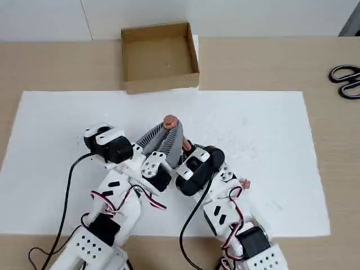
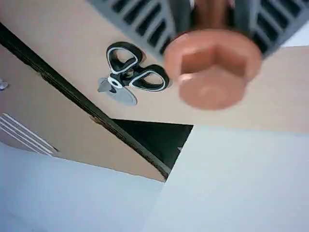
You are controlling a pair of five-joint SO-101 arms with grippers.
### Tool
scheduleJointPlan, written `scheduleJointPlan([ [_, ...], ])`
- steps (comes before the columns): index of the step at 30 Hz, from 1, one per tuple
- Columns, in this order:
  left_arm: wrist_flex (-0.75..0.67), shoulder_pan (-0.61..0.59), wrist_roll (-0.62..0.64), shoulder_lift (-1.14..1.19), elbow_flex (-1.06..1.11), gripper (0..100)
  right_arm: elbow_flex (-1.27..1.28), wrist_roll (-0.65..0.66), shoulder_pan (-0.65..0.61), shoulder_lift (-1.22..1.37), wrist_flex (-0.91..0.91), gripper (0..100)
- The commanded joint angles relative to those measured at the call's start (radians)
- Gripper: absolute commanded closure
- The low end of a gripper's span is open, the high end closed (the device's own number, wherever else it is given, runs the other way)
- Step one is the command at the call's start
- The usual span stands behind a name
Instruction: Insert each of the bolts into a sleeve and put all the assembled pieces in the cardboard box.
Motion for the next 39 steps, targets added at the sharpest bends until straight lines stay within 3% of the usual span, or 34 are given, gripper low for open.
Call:
scheduleJointPlan([
  [1,-0.006,0.023,-0.054,-0.003,-0.018,99,0.006,-0.009,-0.002,-0.013,-0.022,99.4],
  [11,-0.057,-0.003,-0.196,-0.003,-0.084,99,0.006,-0.009,-0.002,-0.013,-0.022,99.4],
  [15,-0.043,-0.043,-0.193,-0.003,-0.101,99,0.006,-0.009,-0.002,-0.013,-0.022,99.4],
  [21,0.221,-0.043,-0.058,-0.002,-0.280,99,0.006,-0.009,-0.002,-0.013,-0.021,99.4],
  [33,0.118,-0.086,-0.052,0.003,-0.170,99,0.006,-0.009,-0.002,-0.013,-0.021,99.3],
  [39,0.114,-0.083,-0.051,0.140,-0.220,99,0.006,-0.009,-0.002,-0.013,-0.021,99.3],
])
